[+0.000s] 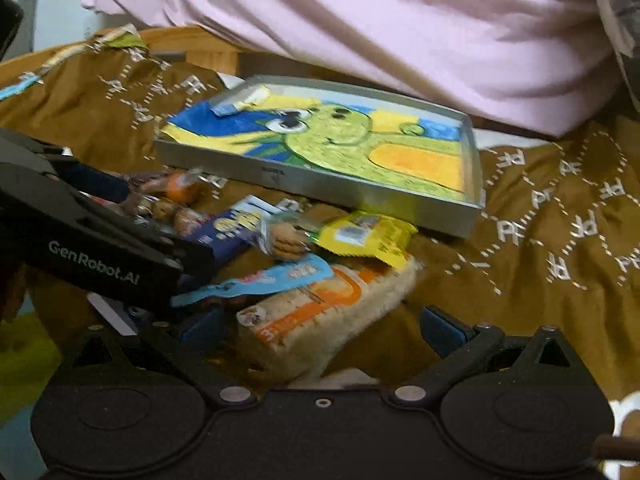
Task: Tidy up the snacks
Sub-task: 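Lower the left tool onto the navy stick pack while the right tool approaches the rice-cracker bar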
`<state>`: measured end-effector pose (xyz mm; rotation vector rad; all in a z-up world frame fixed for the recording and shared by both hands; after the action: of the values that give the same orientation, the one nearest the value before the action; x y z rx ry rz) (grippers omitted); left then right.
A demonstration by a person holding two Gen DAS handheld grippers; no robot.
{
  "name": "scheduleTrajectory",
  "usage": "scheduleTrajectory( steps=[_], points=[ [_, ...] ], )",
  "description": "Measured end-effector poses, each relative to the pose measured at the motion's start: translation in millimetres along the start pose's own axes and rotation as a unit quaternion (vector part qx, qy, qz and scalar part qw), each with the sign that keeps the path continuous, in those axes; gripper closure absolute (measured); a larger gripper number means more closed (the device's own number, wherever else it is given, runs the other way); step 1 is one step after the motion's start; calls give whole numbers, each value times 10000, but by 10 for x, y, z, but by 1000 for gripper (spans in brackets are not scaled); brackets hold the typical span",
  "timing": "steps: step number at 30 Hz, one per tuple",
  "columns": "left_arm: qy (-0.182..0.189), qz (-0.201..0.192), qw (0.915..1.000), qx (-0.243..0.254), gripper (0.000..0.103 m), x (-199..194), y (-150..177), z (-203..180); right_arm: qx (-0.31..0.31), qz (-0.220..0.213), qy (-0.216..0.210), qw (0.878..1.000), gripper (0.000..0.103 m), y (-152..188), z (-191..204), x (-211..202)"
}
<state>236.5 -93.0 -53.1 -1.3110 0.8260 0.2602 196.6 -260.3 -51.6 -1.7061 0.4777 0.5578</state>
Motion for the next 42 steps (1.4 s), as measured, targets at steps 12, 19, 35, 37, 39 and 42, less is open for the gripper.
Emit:
scheduleTrajectory(
  steps=[12,19,35,37,39,42],
  points=[
    [-139,399,9988,261,18,130,-32,-150,133,-106,307,9994,1,99,-149,-267],
    [12,433,9982,418,35,232,-115,-220,93,-226,-8,9997,7,68,-39,-85],
    [290,703,9971,-52,56,293,-157,-150,406,-229,19,9989,33,-53,0,-40],
    [312,734,9968,-89,54,308,-160,-139,480,-109,24,9988,31,-53,-18,49],
    [289,737,9968,-126,54,309,-152,-133,713,24,-54,9974,31,-35,-77,126],
    [240,750,9968,-158,54,310,-154,-140,868,47,-61,9962,41,-29,-120,121]
  ],
)
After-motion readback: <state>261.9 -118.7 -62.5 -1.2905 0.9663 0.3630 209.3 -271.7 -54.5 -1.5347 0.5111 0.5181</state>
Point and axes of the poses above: each gripper's, at about its wrist camera, not at the fingertips, and x roughly the way its jaws point, z to its left, y to its underside, the point moved 1 cm from there along x, roughly the way its jaws point, and after that the axes turned 2 degrees about -z, right-handed, at the moved point
